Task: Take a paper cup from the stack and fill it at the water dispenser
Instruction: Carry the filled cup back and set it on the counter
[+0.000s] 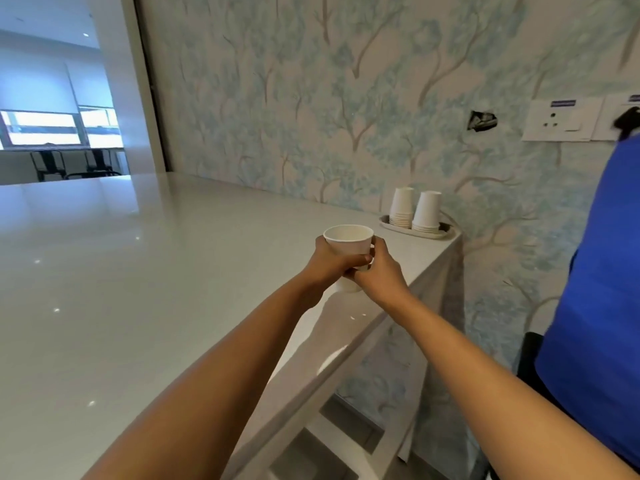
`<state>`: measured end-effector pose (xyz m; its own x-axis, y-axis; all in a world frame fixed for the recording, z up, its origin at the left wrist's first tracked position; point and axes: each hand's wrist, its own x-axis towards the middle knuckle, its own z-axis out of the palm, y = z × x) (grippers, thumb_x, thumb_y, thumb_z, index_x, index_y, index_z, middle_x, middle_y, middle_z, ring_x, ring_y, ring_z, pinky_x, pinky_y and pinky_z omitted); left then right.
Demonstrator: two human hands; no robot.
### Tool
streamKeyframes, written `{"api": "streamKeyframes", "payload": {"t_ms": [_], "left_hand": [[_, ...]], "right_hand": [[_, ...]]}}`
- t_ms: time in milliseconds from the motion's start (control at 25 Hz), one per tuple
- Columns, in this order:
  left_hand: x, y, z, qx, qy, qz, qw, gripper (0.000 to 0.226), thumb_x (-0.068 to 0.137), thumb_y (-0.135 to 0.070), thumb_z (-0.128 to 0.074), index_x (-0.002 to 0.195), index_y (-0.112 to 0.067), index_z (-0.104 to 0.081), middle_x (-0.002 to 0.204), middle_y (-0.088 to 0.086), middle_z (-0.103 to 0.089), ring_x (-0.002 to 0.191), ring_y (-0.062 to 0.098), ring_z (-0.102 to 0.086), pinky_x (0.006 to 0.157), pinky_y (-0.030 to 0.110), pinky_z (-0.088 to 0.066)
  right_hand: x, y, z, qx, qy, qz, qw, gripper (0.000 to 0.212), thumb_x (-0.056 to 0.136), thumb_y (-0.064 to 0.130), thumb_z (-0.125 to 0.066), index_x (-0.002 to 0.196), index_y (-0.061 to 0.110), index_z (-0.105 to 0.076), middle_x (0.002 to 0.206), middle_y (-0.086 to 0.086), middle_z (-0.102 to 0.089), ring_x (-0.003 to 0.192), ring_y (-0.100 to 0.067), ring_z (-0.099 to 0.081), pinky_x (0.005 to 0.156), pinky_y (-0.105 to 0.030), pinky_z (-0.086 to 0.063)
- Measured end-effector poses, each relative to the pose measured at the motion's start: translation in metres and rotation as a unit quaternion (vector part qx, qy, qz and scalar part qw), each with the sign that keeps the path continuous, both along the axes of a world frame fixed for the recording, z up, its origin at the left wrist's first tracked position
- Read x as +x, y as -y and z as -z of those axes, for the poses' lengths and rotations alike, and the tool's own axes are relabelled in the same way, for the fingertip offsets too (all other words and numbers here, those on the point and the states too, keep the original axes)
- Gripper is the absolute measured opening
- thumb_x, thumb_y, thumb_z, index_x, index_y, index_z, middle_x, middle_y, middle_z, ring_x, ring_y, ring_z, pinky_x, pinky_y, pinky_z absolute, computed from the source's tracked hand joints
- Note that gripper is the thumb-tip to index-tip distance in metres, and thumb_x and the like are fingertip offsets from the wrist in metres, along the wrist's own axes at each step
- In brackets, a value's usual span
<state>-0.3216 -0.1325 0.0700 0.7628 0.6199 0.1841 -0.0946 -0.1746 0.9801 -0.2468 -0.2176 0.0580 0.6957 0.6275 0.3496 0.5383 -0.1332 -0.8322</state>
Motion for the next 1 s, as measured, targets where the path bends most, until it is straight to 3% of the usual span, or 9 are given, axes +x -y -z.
{"api": "streamKeyframes", "payload": {"t_ms": [240,600,1000], "left_hand": [[-0.007,-0.051,0.011,-0.009,-0.010,-0.045,0.999,0.075,0.071,-0.011,-0.076,0.132,-0.009,-0.034,0.123,0.013,-0.055,0.105,0.021,-0.057,0.072,0.024,-0.051],[-0.006,-0.075,0.027,0.001,-0.029,-0.085,0.996,0.077,0.069,-0.020,-0.079,0.133,-0.013,-0.036,0.125,0.009,-0.054,0.110,0.023,-0.053,0.085,0.032,-0.049],[-0.012,-0.071,0.036,0.043,-0.063,-0.108,0.991,0.077,0.073,-0.024,-0.075,0.136,-0.011,-0.032,0.134,0.010,-0.047,0.117,0.025,-0.048,0.094,0.037,-0.046]], "right_hand": [[-0.001,-0.056,0.010,-0.023,-0.020,-0.048,0.998,0.073,0.074,0.023,-0.073,0.134,0.017,-0.031,0.133,-0.010,-0.052,0.115,-0.031,-0.052,0.094,-0.043,-0.048],[-0.002,-0.079,0.026,-0.020,-0.040,-0.072,0.996,0.070,0.077,0.020,-0.072,0.134,0.015,-0.032,0.135,-0.009,-0.049,0.118,-0.028,-0.050,0.083,-0.028,-0.042],[-0.005,-0.066,0.030,-0.030,-0.047,-0.082,0.995,0.057,0.085,0.019,-0.063,0.134,0.013,-0.035,0.134,-0.010,-0.050,0.115,-0.027,-0.054,0.091,-0.036,-0.050]]}}
